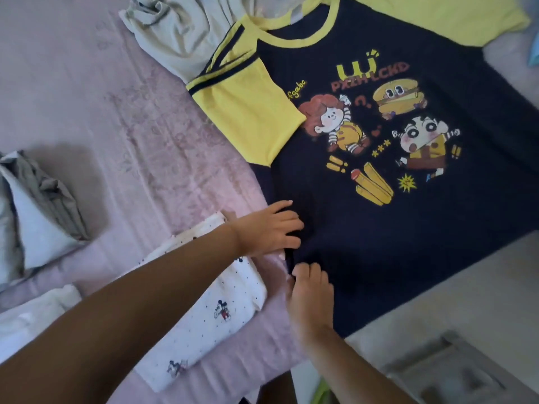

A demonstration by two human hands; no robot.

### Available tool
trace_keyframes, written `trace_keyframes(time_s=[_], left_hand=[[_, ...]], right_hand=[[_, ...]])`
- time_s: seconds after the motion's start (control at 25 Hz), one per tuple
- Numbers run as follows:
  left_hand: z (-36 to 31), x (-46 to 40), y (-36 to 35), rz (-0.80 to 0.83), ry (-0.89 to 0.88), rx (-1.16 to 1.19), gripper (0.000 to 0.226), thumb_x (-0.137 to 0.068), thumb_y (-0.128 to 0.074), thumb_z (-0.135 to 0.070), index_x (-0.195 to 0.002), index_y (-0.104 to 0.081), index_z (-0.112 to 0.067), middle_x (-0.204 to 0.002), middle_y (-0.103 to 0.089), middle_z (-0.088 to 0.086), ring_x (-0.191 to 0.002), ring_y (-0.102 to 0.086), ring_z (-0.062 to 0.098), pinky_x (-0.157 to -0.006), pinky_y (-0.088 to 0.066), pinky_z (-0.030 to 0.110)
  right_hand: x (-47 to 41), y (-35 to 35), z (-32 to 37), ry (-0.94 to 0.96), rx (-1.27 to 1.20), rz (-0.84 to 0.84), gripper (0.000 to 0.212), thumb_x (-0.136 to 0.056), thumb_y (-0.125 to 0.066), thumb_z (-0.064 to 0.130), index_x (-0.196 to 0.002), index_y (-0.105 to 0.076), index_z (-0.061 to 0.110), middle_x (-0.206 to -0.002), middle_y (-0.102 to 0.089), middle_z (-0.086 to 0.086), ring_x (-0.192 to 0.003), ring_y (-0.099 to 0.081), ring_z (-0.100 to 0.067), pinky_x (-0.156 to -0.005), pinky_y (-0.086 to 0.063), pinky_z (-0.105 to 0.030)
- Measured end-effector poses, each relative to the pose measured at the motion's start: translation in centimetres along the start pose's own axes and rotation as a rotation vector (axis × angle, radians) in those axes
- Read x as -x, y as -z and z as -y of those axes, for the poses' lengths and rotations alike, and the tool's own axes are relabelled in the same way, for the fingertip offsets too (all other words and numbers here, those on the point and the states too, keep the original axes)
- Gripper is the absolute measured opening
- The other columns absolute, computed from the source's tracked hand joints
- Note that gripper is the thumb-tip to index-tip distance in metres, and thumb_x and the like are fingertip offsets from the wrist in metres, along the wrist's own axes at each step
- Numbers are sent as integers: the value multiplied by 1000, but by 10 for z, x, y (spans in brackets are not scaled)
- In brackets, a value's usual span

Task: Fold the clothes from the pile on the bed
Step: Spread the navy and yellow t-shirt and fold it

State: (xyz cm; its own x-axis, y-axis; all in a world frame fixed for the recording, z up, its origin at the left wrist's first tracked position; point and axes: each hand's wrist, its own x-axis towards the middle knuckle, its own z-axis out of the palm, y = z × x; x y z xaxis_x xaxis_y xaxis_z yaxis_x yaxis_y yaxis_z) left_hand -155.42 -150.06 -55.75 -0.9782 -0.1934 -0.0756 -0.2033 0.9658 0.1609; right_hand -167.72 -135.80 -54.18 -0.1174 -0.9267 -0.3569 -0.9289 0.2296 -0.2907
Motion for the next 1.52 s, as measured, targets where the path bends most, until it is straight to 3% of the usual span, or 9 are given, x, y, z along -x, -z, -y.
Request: trace_keyframes(time_s=[0.12, 0.32, 0.56, 0.72, 0.88, 1.04, 1.2, 1.4, 1.52], left_hand=[[-18, -15, 9, -19, 46, 64, 8, -72, -73, -17, -78, -67, -20, -82, -60, 2, -73, -59, 23, -78, -47, 36], [-43, -43, 26, 298, 398, 121, 28, -99, -40, -36, -113, -60, -23, -109, -59, -2, -107, -52, 18, -98, -28, 29], [-44, -56, 33, 312, 529, 154, 30, -98, -38, -42, -113, -57, -24, -109, -60, -3, -108, -52, 17, -97, -26, 29], [-39, -65, 38, 367, 552, 188, 29, -97, -41, -43, -112, -58, -25, -108, -60, -3, -106, -51, 17, -98, -27, 30], [-39, -88, 42, 385, 557, 228, 28, -96, -43, -43, -112, -60, -27, -110, -58, -1, -109, -50, 20, -101, -27, 35], [-31, -101, 43, 519, 632, 284, 27, -95, -47, -44, -102, -62, -23, -107, -62, -1, -106, -52, 21, -99, -24, 40], [-21, -100, 50, 659, 688, 302, 39, -88, -54, -53, -100, -63, -16, -102, -63, 2, -99, -56, 23, -96, -33, 36], [2, -70, 51, 456, 690, 25, 45, -85, -58, -48, -120, -55, -19, -124, -49, 5, -120, -42, 26, -97, -30, 38], [23, -42, 48, 197, 954, -23, 42, -93, -50, -40, -126, -51, -13, -127, -47, 12, -120, -40, 32, -96, -31, 42]], right_hand=[[1, 14, -10, -104, -281, 77, 8, -94, -50, 20, -91, -50, 13, -85, -55, -3, -79, -54, -22, -67, -42, -36], [-3, 34, -37, -256, -825, 155, 11, -99, -44, 21, -99, -41, 11, -77, -51, 3, -68, -52, -17, -60, -42, -30], [15, 24, -59, -274, -406, 328, 12, -91, -53, 17, -99, -48, 10, -100, -60, -8, -90, -60, -28, -71, -48, -36], [32, 39, -82, -440, -600, 301, 7, -89, -48, 10, -92, -54, 12, -86, -59, -3, -78, -56, -23, -65, -40, -28], [45, 46, -123, -452, -248, 437, 4, -90, -47, 19, -89, -49, 15, -85, -56, -3, -81, -57, -25, -72, -44, -32], [46, 48, -146, -635, -712, 419, 22, -83, -48, 3, -63, -41, 10, -63, -43, -5, -59, -39, -17, -52, -31, -22], [56, 39, -162, -720, -916, 496, 14, -85, -45, 4, -77, -56, 9, -77, -54, -10, -73, -49, -21, -64, -36, -30], [60, 32, -169, -562, -825, 306, 9, -94, -51, 8, -93, -59, 12, -87, -62, 0, -83, -58, -15, -70, -42, -23], [74, 23, -177, -549, -765, 282, 18, -95, -55, 19, -79, -60, 11, -71, -59, -2, -69, -53, -14, -58, -38, -22]])
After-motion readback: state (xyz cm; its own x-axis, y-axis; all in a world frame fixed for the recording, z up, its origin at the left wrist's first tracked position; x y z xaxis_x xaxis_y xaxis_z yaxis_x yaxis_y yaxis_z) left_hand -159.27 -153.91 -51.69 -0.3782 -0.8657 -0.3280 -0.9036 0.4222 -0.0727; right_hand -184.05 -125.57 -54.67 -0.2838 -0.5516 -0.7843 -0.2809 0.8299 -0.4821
